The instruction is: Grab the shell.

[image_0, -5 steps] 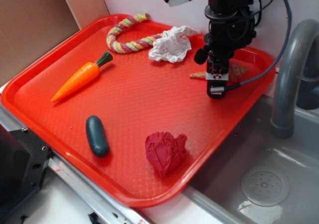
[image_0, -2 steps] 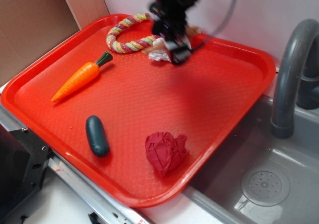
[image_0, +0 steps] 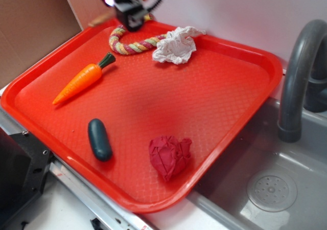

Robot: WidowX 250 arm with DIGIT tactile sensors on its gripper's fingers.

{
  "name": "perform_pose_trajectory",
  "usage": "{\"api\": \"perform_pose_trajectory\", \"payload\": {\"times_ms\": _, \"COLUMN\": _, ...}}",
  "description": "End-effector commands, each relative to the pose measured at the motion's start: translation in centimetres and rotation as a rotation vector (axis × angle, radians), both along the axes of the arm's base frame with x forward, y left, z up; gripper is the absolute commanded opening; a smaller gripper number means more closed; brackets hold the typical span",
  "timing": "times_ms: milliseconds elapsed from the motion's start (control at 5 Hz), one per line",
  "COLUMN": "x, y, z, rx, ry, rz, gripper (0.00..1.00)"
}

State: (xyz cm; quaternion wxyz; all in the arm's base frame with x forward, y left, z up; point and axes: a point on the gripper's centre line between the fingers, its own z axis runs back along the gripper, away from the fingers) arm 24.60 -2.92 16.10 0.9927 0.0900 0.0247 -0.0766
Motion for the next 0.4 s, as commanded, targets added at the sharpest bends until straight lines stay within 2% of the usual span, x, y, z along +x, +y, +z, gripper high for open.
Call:
{"api": "perform_pose_trajectory", "payload": {"times_ms": 0, "x": -3.22, "y": -1.55, "z": 6.79, "rx": -0.072, "ry": -0.143, "rz": -0.005, "gripper": 0.0}}
{"api": "perform_pose_trajectory", "payload": {"times_ms": 200, "x": -3.66, "y": -1.78, "z": 6.77, "rx": -0.082, "ry": -0.142, "rz": 0.015, "gripper": 0.0}}
